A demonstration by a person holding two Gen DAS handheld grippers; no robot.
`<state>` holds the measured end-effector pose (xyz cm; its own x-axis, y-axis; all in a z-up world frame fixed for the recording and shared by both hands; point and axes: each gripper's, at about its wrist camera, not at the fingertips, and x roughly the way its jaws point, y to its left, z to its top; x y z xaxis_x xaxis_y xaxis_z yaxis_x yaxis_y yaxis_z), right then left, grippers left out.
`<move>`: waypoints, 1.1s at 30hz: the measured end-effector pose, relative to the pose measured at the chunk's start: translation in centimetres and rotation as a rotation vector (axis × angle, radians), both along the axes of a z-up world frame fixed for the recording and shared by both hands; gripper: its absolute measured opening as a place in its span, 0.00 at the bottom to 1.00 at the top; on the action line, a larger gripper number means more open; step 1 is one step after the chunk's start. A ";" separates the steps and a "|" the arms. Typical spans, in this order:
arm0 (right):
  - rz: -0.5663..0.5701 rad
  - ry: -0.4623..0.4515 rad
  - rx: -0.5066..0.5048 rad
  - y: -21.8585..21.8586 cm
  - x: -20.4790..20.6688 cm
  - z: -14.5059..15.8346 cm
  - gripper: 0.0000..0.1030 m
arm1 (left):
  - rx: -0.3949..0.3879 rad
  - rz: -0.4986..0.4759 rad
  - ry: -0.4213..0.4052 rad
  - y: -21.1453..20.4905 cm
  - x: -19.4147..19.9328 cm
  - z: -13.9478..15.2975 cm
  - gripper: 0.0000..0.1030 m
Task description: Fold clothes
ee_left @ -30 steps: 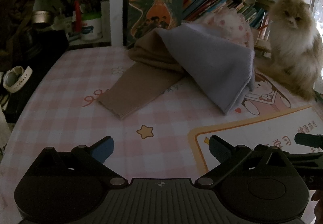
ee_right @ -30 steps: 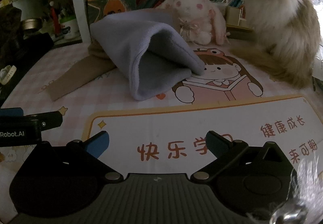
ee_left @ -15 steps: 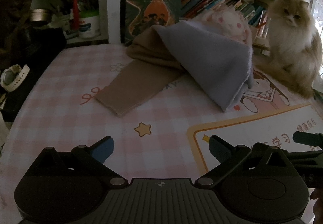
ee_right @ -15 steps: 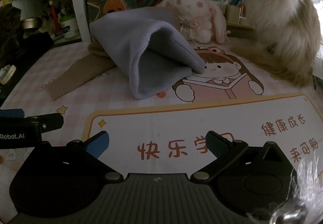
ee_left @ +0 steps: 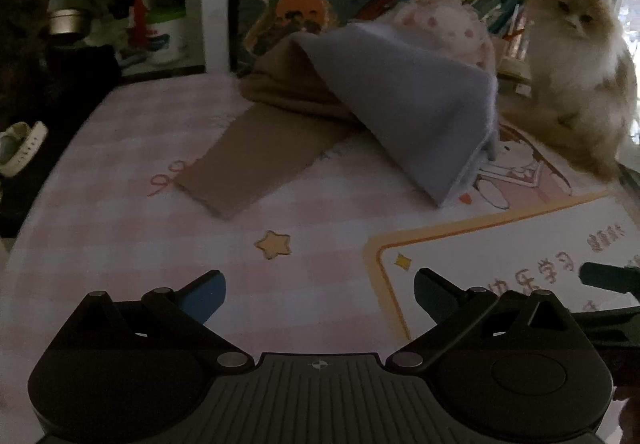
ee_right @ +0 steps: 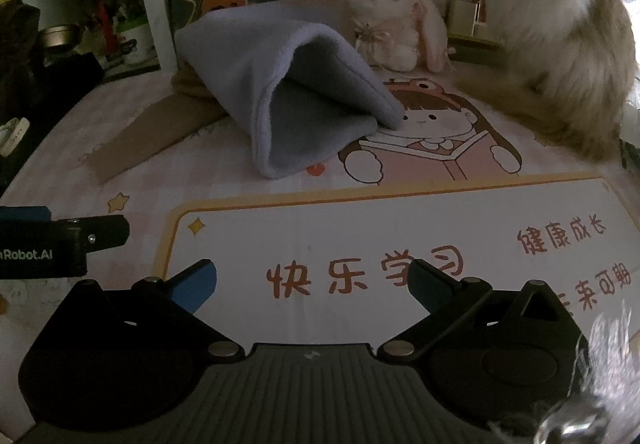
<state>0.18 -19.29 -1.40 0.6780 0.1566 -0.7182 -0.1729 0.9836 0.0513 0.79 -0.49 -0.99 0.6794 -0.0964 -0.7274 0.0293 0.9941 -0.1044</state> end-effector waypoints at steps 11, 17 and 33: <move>0.080 -0.013 0.074 -0.8 0.8 0.7 1.00 | 0.025 0.023 -0.034 -2.0 -0.1 1.9 0.99; 0.122 -0.021 0.107 -3.1 2.4 0.9 1.00 | 0.065 0.095 -0.073 -3.9 0.4 3.1 0.99; 0.084 0.143 0.390 -13.6 8.0 -0.9 1.00 | 0.073 0.181 -0.100 -10.9 1.5 3.2 0.99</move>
